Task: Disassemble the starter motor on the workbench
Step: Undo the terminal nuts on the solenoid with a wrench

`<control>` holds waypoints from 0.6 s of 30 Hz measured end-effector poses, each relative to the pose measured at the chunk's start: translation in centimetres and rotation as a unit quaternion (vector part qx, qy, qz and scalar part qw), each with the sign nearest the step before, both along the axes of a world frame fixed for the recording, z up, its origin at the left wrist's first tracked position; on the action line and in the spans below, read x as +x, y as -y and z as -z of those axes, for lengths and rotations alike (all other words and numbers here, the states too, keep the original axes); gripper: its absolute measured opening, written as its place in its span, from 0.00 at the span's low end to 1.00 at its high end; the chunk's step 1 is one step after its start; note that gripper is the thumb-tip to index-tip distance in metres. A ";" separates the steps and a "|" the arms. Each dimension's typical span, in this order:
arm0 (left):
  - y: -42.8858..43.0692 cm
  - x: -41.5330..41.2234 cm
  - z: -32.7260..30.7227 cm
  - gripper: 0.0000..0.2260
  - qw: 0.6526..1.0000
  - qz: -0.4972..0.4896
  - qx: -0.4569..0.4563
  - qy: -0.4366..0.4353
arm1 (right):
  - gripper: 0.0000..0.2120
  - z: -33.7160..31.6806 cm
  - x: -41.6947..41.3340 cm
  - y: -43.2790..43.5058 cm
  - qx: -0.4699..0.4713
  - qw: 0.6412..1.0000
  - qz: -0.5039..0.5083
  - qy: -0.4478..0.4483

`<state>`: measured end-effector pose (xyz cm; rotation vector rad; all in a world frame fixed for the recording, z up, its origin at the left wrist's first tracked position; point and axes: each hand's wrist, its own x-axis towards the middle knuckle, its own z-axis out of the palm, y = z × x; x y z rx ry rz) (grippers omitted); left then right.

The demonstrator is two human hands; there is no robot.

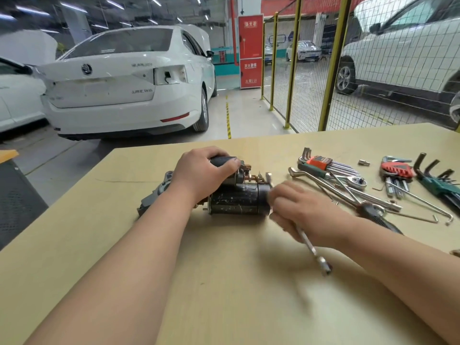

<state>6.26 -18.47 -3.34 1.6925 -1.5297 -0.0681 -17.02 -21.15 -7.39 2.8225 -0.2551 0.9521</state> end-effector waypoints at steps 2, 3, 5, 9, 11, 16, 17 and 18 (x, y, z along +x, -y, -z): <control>-0.1 -0.1 -0.1 0.13 1.000 -0.004 0.001 0.001 | 0.14 -0.7 0.1 0.4 0.222 0.964 0.014 0.147; -0.1 -0.1 -0.1 0.13 1.000 -0.004 0.001 0.001 | 0.15 -1.4 0.5 0.6 0.345 0.915 0.009 0.208; 0.0 -0.2 -0.1 0.14 1.000 -0.003 0.000 0.003 | 0.18 -3.3 1.8 1.4 0.518 0.809 -0.030 0.276; -0.2 -0.1 -0.1 0.13 1.000 -0.001 -0.005 0.008 | 0.20 -6.4 4.3 3.0 0.660 0.692 0.015 0.294; -0.4 -0.1 0.0 0.13 1.000 0.000 -0.007 0.010 | 0.19 -7.1 5.2 3.8 0.692 0.669 0.057 0.266; -0.5 -0.3 0.1 0.13 1.000 0.007 -0.020 0.016 | 0.18 -7.5 7.1 4.1 0.737 0.634 0.104 0.209; -0.5 -0.3 0.1 0.13 1.000 0.006 -0.021 0.015 | 0.18 -7.6 7.4 3.9 0.745 0.624 0.104 0.213; -0.5 -0.3 0.1 0.13 1.000 0.005 -0.022 0.013 | 0.18 -7.7 7.6 3.7 0.743 0.625 0.100 0.218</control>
